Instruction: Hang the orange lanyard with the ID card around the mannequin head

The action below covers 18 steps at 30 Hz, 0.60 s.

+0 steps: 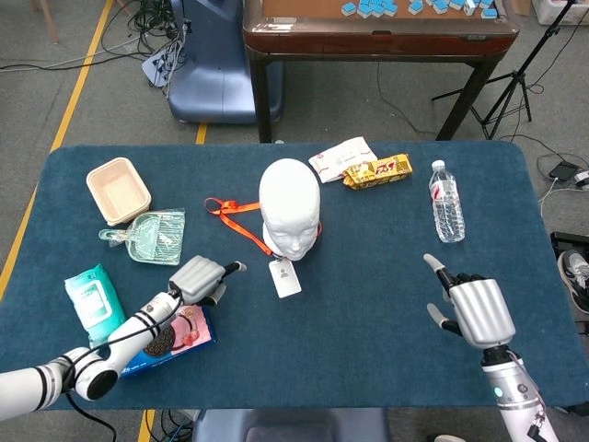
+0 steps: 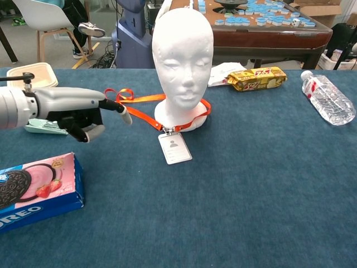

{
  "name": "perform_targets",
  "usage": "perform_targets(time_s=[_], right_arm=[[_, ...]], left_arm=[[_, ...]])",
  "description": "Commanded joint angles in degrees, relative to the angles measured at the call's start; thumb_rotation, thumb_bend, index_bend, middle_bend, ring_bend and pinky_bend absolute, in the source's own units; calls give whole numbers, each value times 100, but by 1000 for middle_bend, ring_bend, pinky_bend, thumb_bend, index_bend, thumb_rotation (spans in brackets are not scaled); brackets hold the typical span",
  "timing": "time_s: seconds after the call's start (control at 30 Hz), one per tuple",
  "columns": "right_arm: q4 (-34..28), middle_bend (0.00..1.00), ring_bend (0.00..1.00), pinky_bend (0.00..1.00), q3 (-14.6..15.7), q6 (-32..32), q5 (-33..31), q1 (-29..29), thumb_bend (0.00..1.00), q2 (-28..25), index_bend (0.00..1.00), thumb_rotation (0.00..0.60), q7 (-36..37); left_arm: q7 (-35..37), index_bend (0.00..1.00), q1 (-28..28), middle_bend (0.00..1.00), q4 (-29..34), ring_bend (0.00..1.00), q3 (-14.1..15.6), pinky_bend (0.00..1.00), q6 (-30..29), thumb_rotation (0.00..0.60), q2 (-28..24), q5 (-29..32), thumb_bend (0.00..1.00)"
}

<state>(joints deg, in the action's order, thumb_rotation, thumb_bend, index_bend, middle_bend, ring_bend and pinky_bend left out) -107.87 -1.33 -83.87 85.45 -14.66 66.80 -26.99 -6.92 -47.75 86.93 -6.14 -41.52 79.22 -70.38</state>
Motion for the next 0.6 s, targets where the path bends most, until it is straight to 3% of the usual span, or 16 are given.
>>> perform_targets(time_s=[0.03,0.6], right_arm=[[0,603,590,659,-16,-6,-12,32,284,6,178,600,16],[49,603,590,659,-114,-5,-68,218,284,-26,178,600,167]], left_arm=[[-231,143,-234,868,-217,885,-109,867,313,600,229,468,652],[-960,103,-936,910,-915,919,-90,881,714,600,959,2055,667]])
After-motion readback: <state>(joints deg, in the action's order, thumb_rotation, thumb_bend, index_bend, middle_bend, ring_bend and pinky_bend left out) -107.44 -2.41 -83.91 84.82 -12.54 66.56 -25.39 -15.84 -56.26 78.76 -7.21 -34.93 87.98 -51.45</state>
